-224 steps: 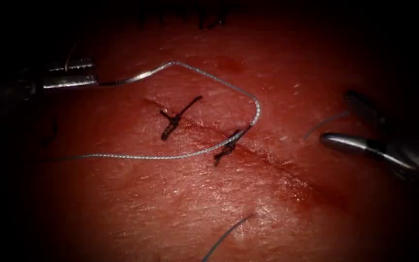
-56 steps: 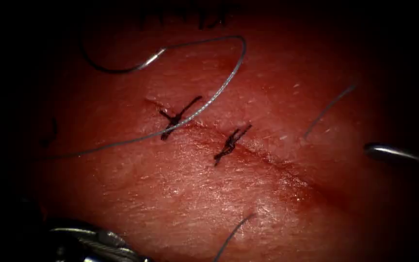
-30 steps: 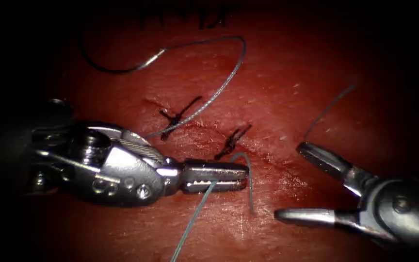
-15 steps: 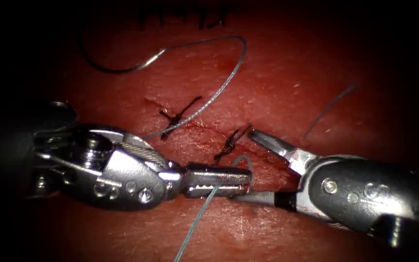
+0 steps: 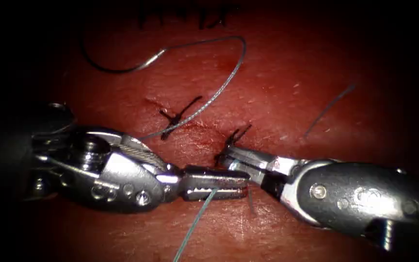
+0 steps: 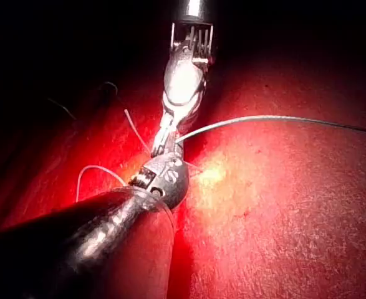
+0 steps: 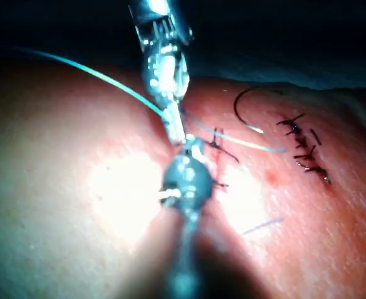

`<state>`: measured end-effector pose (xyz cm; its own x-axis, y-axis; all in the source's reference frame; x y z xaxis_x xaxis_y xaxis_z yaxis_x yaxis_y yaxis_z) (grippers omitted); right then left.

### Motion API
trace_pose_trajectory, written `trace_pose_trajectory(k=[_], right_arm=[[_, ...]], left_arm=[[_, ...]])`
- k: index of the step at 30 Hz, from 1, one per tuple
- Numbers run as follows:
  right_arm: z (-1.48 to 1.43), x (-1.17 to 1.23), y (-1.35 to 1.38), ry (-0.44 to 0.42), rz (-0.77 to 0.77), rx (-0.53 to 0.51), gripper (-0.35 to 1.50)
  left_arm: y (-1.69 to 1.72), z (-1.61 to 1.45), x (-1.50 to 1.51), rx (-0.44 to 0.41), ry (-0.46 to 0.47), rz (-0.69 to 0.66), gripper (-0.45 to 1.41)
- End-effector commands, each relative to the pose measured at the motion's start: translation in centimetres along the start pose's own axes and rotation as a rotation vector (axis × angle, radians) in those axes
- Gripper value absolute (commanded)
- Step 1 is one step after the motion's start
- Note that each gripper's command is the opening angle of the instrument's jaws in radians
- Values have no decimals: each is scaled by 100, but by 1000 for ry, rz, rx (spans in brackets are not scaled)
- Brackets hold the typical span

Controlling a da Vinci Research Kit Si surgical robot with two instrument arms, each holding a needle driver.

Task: Wound Closure
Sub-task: Left end-effector regrasps suture

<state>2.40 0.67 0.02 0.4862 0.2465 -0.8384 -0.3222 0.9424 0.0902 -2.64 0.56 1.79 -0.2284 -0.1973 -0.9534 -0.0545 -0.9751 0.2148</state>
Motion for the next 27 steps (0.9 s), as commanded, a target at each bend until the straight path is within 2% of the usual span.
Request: trace_pose_trajectory(k=[1, 3, 7, 8, 14, 20, 23, 26, 27], right_arm=[[4, -7, 0, -14, 31, -2, -35], [1, -13, 8, -30, 73, -14, -35], [-8, -33, 27, -54, 163, -37, -35], [-11, -38, 32, -57, 186, -38, -35], [-26, -56, 46, -65, 242, -42, -35], [-21, -74, 51, -72, 267, -51, -35], [-19, -78, 50, -76, 269, -50, -35], [-16, -87, 49, -82, 284, -49, -35], [-16, -87, 49, -82, 284, -49, -35]], left_arm=[[0, 6, -3, 2, -1, -13, 56], [-3, 6, 0, -1, 3, -29, 82], [-8, 3, 14, 39, 22, -53, 109], [-9, 2, 18, 46, 28, -56, 111], [-5, 0, 36, 46, 31, -4, 109], [7, 7, 65, 53, 30, 90, 91], [7, 11, 74, 56, 28, 109, 88], [9, 17, 85, 59, 28, 136, 67], [9, 17, 85, 59, 28, 136, 67]])
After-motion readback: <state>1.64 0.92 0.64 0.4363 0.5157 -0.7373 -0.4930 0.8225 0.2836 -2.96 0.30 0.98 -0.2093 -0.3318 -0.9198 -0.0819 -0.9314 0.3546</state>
